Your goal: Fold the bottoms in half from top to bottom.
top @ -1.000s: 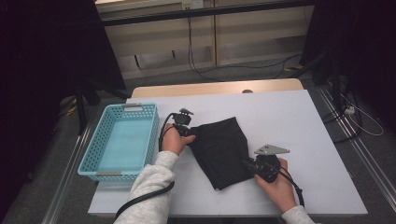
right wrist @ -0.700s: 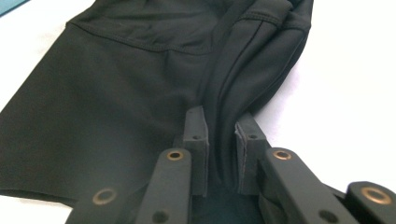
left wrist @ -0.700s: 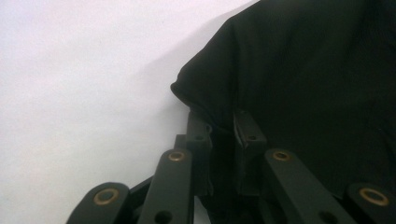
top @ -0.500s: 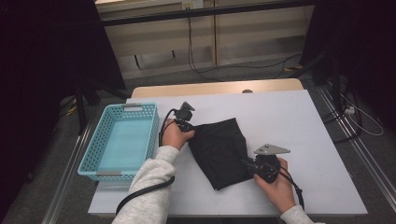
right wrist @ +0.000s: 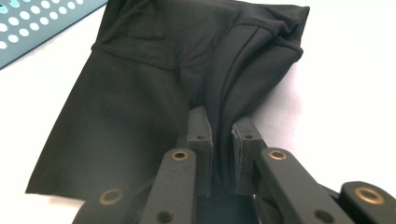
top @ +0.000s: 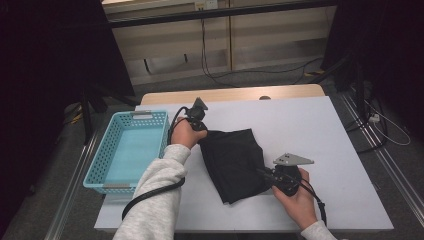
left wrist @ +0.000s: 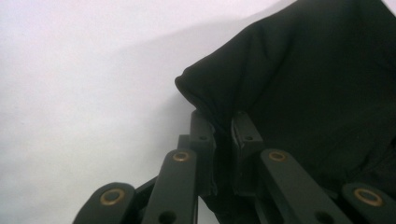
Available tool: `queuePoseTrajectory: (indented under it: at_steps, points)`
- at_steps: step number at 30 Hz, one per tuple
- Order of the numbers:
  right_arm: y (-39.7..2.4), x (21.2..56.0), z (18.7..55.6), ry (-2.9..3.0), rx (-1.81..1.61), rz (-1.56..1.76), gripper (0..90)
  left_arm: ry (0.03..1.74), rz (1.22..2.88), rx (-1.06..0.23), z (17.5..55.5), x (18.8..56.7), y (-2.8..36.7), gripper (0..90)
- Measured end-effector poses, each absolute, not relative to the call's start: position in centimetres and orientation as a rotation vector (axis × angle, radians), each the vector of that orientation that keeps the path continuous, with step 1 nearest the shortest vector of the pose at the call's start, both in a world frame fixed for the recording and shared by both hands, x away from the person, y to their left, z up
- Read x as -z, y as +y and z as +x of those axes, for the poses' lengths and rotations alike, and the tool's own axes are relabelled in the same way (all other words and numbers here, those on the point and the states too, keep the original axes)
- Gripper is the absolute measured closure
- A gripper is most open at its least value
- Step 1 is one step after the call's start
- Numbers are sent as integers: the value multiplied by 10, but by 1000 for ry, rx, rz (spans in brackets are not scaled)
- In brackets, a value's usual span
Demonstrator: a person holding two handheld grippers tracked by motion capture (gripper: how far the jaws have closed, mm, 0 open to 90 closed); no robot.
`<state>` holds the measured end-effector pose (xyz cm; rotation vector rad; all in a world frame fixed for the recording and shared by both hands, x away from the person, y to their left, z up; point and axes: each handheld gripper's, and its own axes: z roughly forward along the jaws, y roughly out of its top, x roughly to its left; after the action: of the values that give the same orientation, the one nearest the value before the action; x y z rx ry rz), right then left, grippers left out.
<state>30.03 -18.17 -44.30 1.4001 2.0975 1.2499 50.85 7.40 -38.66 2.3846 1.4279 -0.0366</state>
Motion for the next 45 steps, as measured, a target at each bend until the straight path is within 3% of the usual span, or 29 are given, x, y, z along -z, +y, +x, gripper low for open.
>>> queuePoseTrajectory:
  at_steps: [45]
  points:
    - [-146,418,299,2081,-1342,1172,810,1498,2366,2,514,326,107,819]
